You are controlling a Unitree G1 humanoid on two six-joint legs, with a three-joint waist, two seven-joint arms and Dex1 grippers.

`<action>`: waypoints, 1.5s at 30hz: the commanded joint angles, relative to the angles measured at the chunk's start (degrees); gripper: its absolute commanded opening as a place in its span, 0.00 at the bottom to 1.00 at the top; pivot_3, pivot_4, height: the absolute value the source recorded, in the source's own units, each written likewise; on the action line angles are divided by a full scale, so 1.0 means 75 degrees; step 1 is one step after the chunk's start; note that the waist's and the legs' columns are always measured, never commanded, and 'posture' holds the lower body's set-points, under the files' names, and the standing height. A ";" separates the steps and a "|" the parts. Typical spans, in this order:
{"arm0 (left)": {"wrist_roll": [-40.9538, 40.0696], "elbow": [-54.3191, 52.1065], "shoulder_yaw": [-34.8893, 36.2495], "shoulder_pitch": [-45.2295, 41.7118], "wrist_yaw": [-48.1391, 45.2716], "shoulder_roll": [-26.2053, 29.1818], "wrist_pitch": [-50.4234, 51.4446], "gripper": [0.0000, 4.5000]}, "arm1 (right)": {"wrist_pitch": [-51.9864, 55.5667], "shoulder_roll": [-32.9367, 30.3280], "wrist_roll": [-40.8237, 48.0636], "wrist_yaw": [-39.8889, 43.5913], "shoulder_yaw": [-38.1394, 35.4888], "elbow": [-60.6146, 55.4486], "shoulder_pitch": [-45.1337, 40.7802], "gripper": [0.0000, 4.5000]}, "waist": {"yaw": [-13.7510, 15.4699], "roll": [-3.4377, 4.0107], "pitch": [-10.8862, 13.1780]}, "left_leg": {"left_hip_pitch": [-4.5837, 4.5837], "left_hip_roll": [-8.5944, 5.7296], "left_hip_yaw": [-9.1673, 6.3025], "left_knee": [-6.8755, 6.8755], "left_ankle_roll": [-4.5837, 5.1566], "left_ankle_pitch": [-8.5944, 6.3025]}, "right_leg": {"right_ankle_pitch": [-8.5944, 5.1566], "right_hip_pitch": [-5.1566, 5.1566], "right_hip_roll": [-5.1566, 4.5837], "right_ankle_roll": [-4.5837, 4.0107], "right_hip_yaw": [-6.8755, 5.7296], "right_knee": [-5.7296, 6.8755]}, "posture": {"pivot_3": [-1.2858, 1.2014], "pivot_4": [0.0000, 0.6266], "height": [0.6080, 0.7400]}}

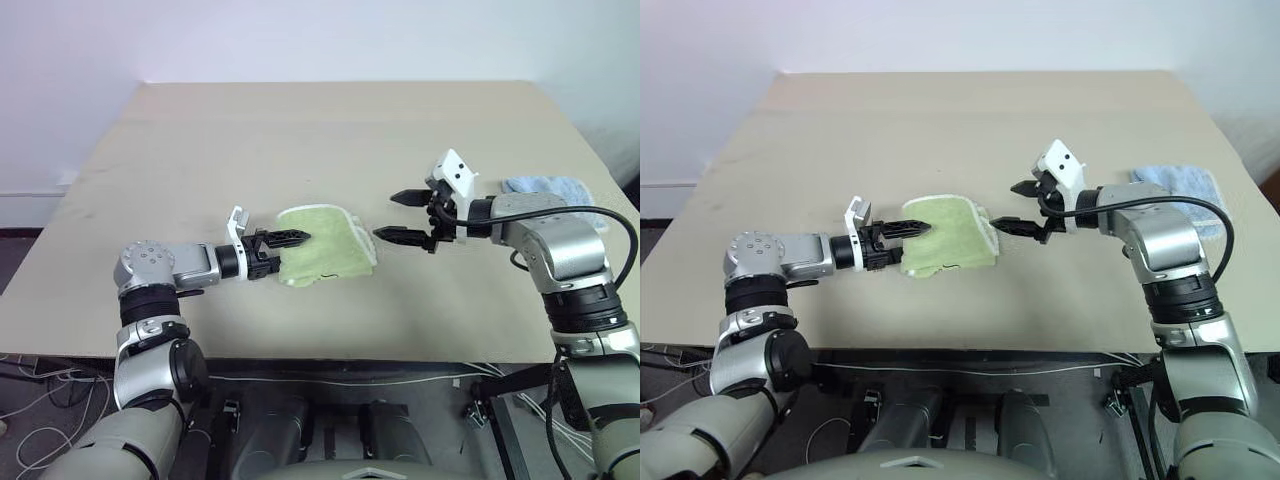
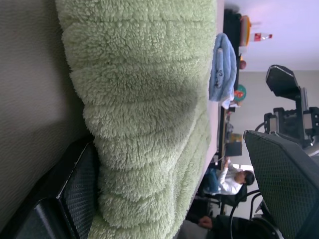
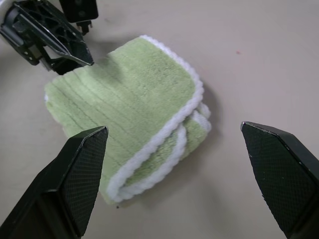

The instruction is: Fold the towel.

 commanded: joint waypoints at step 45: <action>0.0943 0.2683 0.1887 -0.2258 0.0680 0.3935 -0.4581 0.01 | -0.0823 0.0508 -0.0472 -0.0705 -0.0021 0.0740 -0.0102 1.00 | -0.0400 -0.0022 0.0014 | -0.0119 0.0006 0.0009 0.0003 -0.0036 0.0027 | -0.0001 -0.0129 0.0011 0.0002 0.0011 0.0030 | 0.52 0.24 1.00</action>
